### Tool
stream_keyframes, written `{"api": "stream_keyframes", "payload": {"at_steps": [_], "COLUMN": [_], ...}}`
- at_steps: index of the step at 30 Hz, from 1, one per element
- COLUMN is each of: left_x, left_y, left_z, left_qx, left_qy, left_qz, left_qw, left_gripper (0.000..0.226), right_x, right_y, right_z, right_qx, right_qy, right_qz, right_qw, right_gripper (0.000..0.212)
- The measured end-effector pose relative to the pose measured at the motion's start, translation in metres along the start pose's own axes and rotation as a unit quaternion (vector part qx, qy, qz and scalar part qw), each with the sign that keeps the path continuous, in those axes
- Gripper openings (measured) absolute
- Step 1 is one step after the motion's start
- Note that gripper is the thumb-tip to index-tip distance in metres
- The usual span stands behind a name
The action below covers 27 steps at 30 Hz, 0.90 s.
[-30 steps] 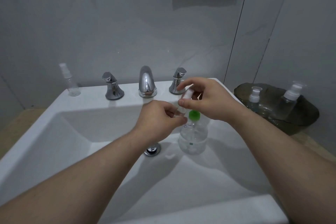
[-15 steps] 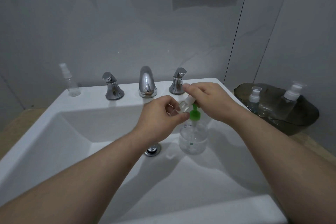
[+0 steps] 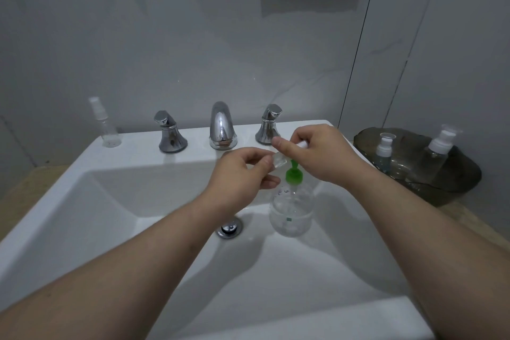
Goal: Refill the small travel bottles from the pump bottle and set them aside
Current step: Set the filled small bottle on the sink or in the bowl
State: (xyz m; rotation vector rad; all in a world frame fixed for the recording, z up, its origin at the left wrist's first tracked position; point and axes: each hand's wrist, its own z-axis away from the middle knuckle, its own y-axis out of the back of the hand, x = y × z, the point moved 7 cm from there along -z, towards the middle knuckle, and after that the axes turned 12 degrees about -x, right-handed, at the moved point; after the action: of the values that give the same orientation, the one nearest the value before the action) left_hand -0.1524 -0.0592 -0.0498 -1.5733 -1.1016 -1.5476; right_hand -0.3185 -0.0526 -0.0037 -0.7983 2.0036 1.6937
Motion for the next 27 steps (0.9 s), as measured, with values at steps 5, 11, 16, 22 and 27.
{"api": "stream_keyframes", "payload": {"at_steps": [5, 11, 16, 22, 27], "left_x": [-0.002, -0.002, 0.005, 0.007, 0.007], "left_y": [0.004, 0.0, -0.003, -0.006, 0.006], "left_z": [-0.001, -0.001, 0.002, 0.003, 0.004], "left_qx": [0.012, -0.007, -0.019, -0.013, 0.031], "left_qy": [-0.004, -0.009, -0.039, -0.033, -0.047], "left_qz": [0.002, -0.003, -0.05, 0.024, -0.021], "left_qw": [1.0, 1.0, 0.998, 0.999, 0.998], "left_gripper": [0.01, 0.013, 0.011, 0.005, 0.012], "right_x": [-0.005, -0.002, 0.004, -0.001, 0.005], "right_y": [-0.004, -0.004, 0.003, 0.002, -0.006], "right_z": [0.002, 0.0, -0.001, -0.002, -0.005], "right_qx": [-0.036, -0.044, 0.016, 0.0, -0.031], "right_qy": [0.02, 0.023, -0.007, 0.04, 0.033], "right_qz": [-0.084, -0.057, -0.011, -0.15, -0.126], "right_qw": [0.996, 0.997, 1.0, 0.988, 0.991], "right_gripper": [0.024, 0.031, 0.067, 0.011, 0.019]}}
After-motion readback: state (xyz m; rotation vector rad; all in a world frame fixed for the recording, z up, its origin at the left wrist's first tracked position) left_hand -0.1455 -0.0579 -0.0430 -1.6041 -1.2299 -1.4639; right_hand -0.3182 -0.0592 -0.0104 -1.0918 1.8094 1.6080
